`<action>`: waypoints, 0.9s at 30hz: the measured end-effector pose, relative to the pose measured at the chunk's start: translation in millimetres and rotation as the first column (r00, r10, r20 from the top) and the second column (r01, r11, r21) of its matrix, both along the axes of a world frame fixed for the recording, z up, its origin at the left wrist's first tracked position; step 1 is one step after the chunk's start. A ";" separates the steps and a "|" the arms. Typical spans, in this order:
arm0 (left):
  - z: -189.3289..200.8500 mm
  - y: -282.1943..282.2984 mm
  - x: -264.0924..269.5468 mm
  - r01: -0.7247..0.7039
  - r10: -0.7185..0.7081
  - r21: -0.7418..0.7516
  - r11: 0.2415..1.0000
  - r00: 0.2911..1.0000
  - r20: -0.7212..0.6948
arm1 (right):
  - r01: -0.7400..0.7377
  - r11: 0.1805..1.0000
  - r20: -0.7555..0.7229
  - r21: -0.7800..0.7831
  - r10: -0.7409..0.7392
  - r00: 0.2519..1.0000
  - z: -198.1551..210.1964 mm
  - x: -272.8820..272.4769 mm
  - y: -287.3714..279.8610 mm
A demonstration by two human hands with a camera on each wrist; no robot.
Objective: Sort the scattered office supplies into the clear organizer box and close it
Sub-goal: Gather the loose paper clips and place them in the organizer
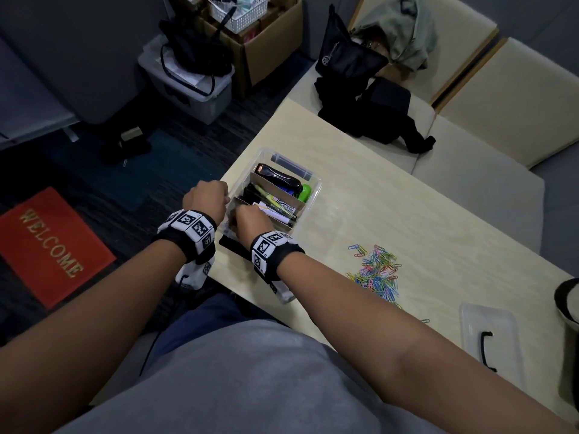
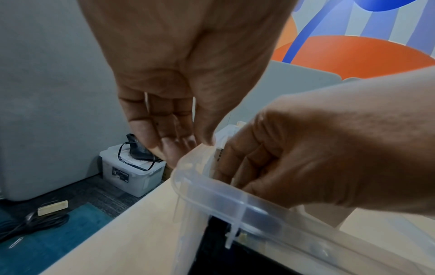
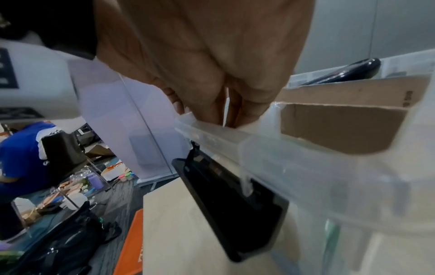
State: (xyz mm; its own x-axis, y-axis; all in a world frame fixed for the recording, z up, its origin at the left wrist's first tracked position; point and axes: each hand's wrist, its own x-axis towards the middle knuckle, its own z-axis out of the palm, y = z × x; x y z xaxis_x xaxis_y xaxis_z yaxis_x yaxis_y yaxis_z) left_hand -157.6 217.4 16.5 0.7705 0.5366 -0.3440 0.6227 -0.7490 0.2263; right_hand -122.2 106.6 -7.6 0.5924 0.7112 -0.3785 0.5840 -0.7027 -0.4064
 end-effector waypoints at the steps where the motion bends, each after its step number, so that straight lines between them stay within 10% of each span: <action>1: 0.0 -0.2 -0.1 0.002 -0.002 0.006 1.000 1.000 0.000 | -0.007 1.000 -0.010 -0.027 0.007 1.000 -0.4 1.1 1.0; 18: -6.0 -37.1 9.5 0.029 -0.041 0.165 0.986 0.997 0.066 | -0.045 0.945 0.013 0.324 0.043 0.999 22.7 27.8 -77.7; 27: 13.4 -121.8 59.4 0.357 -0.387 0.183 0.916 0.907 0.164 | 0.296 0.912 0.117 0.285 -0.340 0.933 12.3 48.6 -177.4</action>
